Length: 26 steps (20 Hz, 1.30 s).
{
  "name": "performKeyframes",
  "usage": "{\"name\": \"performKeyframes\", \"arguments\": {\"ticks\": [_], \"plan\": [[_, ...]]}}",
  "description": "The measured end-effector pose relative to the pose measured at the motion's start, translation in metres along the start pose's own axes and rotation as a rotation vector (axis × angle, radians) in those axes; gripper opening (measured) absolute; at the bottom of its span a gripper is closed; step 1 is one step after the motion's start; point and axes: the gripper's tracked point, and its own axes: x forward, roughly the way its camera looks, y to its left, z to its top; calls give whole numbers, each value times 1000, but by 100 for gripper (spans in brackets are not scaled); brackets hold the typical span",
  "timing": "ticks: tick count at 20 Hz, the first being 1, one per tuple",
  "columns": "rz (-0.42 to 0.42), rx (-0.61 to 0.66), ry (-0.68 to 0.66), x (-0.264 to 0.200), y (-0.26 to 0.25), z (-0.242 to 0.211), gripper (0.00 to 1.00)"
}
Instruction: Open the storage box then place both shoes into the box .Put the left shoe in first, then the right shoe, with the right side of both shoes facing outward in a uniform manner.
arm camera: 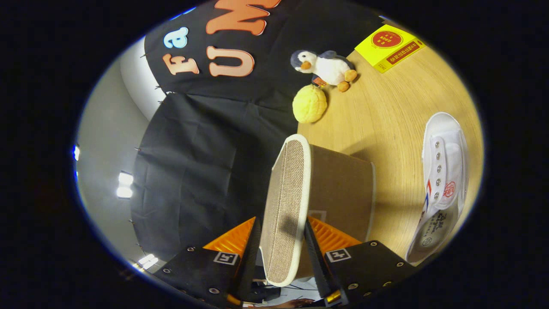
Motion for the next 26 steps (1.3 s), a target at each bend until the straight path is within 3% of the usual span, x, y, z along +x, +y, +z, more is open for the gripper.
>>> {"name": "performKeyframes", "arguments": {"ticks": [4,12,17,26], "plan": [[-28,-23,59,12,-1,-19,40],[92,-94,23,29,86,-8,27],[127,-242,27,61,151,-9,26],[-2,-395,90,185,199,-39,27]]}}
